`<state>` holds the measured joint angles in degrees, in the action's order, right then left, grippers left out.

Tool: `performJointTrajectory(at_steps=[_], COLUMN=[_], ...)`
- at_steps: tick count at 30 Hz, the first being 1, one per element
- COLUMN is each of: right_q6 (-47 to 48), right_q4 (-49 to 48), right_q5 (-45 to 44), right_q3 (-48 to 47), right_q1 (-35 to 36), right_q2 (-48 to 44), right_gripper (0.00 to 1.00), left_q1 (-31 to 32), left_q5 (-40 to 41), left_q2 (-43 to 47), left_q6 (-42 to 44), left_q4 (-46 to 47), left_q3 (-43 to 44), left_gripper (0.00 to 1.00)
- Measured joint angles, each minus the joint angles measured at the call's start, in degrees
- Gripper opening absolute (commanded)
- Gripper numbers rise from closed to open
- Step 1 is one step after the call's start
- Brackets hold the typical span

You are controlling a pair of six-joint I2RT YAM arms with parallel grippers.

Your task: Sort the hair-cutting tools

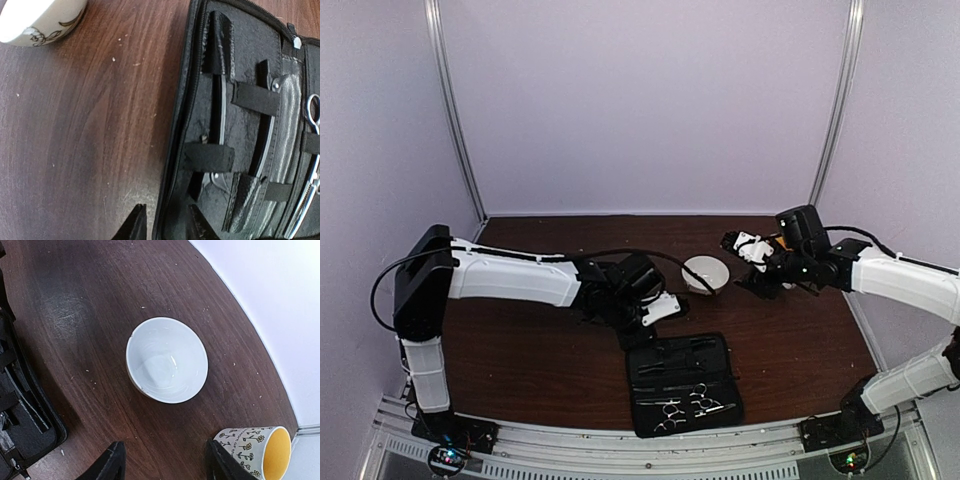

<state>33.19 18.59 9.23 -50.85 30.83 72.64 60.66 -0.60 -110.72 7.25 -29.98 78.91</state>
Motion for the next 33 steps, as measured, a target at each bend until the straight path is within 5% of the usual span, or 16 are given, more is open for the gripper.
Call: performJointTrajectory(at_steps=[16, 33], right_q6=[-0.6, -2.2], right_q4=[1.2, 2.6], right_q5=[4.9, 6.2], right_q3=[-0.4, -1.4], right_q1=[-1.7, -3.5], right_q2=[1.1, 2.0], right_gripper=[0.55, 0.55], left_q1=[0.6, 0.8], left_q5=[2.0, 13.0], left_q2=[-2.7, 0.4], left_q6=[2.6, 5.1], left_q4=[-1.6, -4.7], left_q3=[2.4, 4.1], left_gripper=[0.01, 0.0])
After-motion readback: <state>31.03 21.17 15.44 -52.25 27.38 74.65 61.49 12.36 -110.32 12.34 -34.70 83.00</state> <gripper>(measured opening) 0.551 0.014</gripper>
